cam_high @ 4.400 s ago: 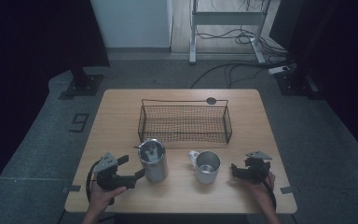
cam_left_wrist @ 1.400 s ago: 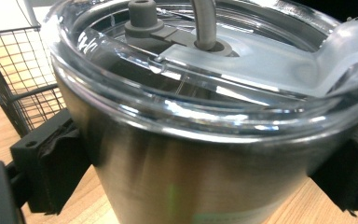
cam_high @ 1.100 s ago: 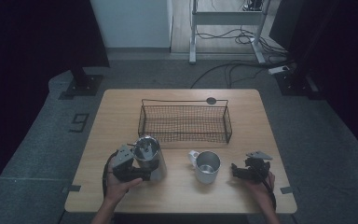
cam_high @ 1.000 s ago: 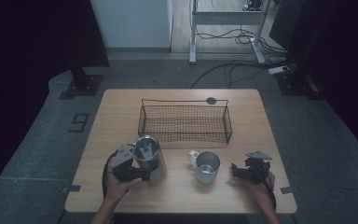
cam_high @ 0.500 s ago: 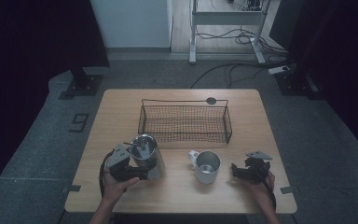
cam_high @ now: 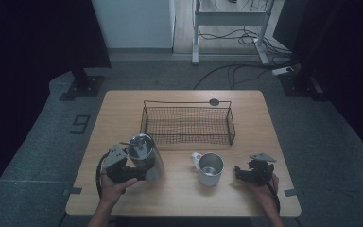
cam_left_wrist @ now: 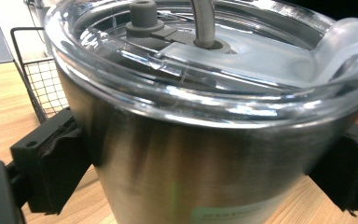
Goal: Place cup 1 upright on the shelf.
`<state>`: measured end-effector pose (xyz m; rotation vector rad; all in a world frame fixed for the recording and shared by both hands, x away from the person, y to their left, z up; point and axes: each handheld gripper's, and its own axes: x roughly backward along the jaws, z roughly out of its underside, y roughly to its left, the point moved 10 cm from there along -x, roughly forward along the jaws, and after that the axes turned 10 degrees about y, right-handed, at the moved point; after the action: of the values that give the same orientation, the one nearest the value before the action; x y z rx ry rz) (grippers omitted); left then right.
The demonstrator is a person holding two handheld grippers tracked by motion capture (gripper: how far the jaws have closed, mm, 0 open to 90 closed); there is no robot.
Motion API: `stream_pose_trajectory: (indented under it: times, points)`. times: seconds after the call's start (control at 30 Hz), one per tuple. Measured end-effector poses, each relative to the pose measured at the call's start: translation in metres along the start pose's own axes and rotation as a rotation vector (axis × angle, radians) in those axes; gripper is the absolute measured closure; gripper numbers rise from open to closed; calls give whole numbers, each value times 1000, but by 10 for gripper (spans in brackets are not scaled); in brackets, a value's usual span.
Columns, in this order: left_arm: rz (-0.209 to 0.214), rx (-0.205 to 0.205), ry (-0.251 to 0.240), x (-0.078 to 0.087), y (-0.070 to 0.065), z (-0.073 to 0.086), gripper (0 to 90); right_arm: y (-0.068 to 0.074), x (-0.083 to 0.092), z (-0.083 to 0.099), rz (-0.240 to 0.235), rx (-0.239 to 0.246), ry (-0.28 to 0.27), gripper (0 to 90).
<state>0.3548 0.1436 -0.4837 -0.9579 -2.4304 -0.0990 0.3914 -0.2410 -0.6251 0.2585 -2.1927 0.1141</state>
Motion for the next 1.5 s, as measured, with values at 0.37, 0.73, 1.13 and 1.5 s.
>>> stream_pose_trajectory:
  times: [0.37,0.73,1.13,1.5]
  points:
    - [-2,4,-16,5,4,-10,42,0,0,0,0,0,0,40]
    - [-5,9,-25,6,7,-17,42,0,0,0,0,0,0,40]
    - [0,13,-34,5,7,-26,42,0,0,0,0,0,0,40]
    - [-2,11,-33,3,8,-31,42,0,0,0,0,0,0,40]
